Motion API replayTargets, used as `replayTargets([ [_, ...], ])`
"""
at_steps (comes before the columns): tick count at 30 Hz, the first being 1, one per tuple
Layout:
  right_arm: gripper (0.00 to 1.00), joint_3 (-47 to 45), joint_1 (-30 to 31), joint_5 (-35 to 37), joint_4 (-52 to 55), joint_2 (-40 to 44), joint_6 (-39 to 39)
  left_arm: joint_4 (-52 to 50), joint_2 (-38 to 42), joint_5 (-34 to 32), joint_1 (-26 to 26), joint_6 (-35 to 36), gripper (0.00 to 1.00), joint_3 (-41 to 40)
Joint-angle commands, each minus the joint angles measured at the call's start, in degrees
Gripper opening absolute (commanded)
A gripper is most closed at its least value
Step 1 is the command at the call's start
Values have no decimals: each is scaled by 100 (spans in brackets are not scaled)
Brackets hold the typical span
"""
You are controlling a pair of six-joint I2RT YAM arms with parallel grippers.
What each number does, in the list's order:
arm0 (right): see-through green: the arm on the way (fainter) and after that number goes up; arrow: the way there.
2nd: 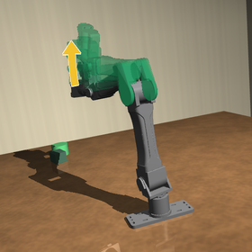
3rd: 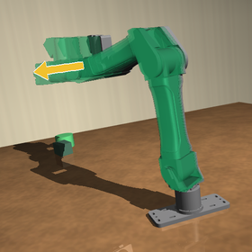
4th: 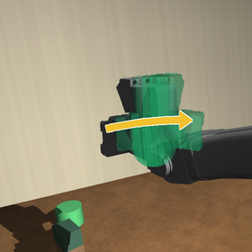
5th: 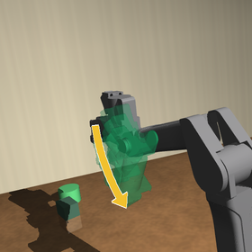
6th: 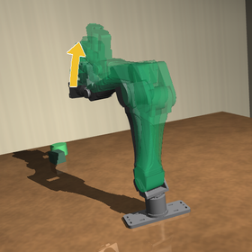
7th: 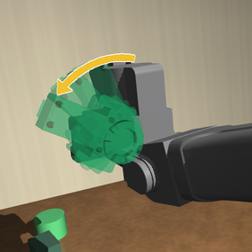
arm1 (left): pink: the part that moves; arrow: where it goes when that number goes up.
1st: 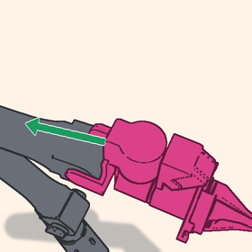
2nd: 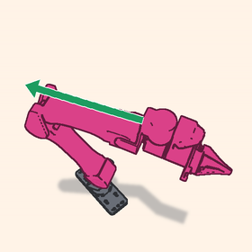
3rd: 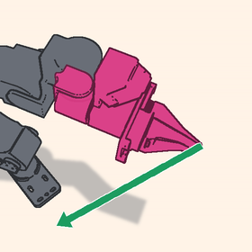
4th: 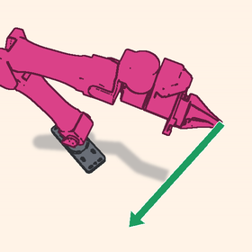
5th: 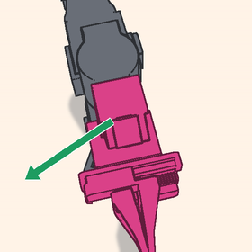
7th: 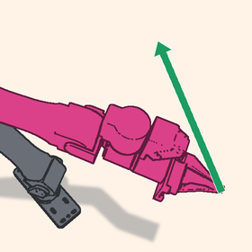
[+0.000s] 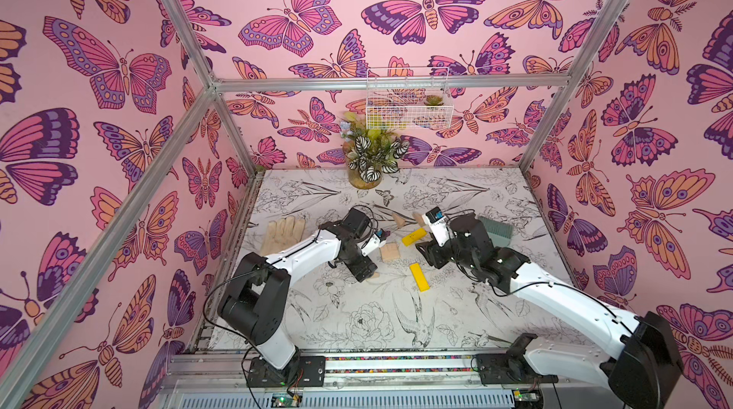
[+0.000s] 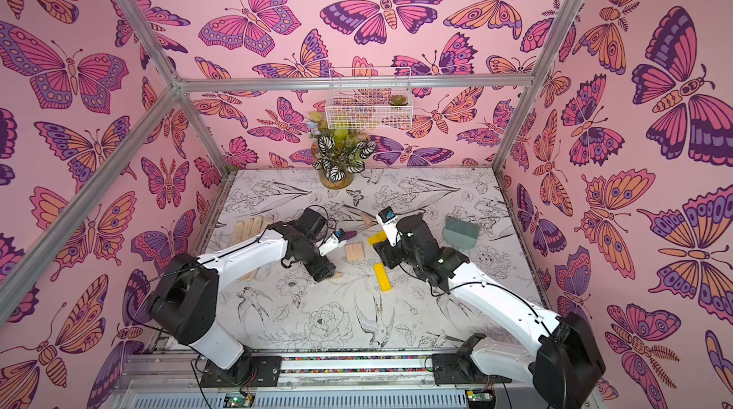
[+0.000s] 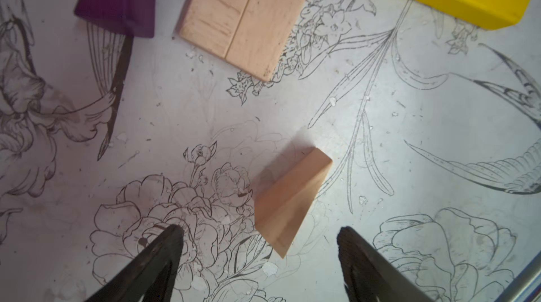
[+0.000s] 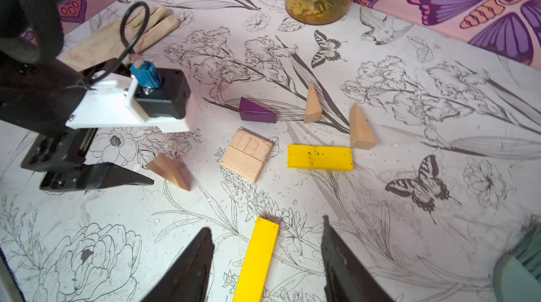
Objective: Assemble a small pinwheel with building blocks
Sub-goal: Assemble the building block at the center of the board.
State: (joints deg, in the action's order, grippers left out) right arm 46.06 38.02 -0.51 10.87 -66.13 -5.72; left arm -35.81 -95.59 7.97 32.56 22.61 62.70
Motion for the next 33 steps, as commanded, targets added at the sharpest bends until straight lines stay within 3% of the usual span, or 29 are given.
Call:
replayTargets([
  [1, 62, -168, -60, 213, -12, 276, -433, -105, -255, -307, 138, 360, 85, 205],
  [12, 62, -404, -142, 361, 142, 603, -508, -112, -721, 36, 355, 230, 67, 245],
  [24, 61, -524, -146, 444, 134, 713, -601, -112, -1105, -23, 366, -154, 25, 460],
  [33, 61, -585, -150, 448, 108, 734, -634, -76, -1190, 78, 381, -452, 17, 494],
])
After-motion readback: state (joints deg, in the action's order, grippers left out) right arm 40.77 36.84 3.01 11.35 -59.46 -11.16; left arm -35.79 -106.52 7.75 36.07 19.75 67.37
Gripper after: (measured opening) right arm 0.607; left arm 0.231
